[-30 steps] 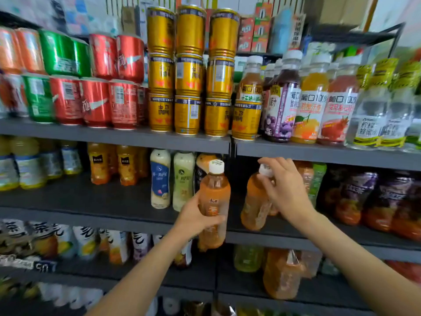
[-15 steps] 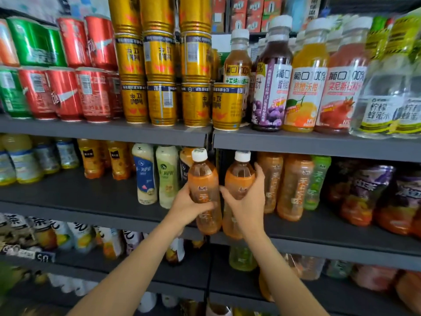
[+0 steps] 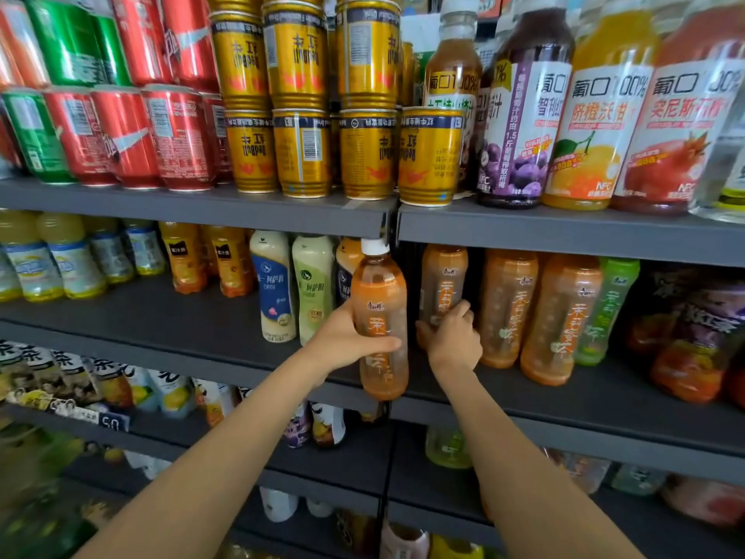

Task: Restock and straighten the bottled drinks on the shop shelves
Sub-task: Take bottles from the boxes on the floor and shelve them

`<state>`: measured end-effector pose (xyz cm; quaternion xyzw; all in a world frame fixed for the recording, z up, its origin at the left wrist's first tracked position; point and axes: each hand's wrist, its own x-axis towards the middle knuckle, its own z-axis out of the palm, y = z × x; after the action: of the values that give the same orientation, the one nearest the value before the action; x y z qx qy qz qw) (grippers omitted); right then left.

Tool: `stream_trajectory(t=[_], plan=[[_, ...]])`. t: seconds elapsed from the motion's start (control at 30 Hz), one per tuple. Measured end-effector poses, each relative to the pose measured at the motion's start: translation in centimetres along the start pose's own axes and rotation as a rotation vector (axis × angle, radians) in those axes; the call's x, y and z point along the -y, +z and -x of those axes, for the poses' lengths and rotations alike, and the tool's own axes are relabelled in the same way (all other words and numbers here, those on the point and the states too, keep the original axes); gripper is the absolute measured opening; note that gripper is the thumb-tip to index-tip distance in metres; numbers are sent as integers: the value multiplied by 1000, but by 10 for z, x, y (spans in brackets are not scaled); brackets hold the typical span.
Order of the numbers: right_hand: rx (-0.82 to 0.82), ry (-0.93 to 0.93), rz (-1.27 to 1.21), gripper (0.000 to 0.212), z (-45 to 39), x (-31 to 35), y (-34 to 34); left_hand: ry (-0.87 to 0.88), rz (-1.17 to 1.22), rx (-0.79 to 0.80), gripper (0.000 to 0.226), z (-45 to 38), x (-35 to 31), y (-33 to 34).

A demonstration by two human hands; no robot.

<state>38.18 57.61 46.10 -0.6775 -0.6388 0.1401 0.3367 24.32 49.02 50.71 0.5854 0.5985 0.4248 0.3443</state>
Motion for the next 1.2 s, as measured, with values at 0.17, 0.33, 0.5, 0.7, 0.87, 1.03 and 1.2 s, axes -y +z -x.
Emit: stream_trajectory(t=[0.17, 0.33, 0.5, 0.7, 0.87, 1.03, 1.2], plan=[[9, 40, -49, 65, 2, 3, 1, 41, -119, -26, 47, -9, -3, 7], [-70, -198, -169, 56, 16, -9, -25, 44, -120, -67, 41, -29, 1, 16], [-173, -309, -222, 42, 21, -25, -49, -25, 61, -197, 59, -44, 2, 48], [-136, -348, -220, 39, 25, -42, -52, -58, 193, -186, 68, -49, -7, 97], [-70, -411, -179, 35, 23, -60, -57, 1, -48, -151, 68, -56, -18, 108], [-177, -352, 3, 53, 25, -69, -57, -9, -340, -142, 79, -63, -18, 98], [-213, -237, 99, 57, 25, -69, -46, -122, -359, -147, 78, -63, -6, 115]])
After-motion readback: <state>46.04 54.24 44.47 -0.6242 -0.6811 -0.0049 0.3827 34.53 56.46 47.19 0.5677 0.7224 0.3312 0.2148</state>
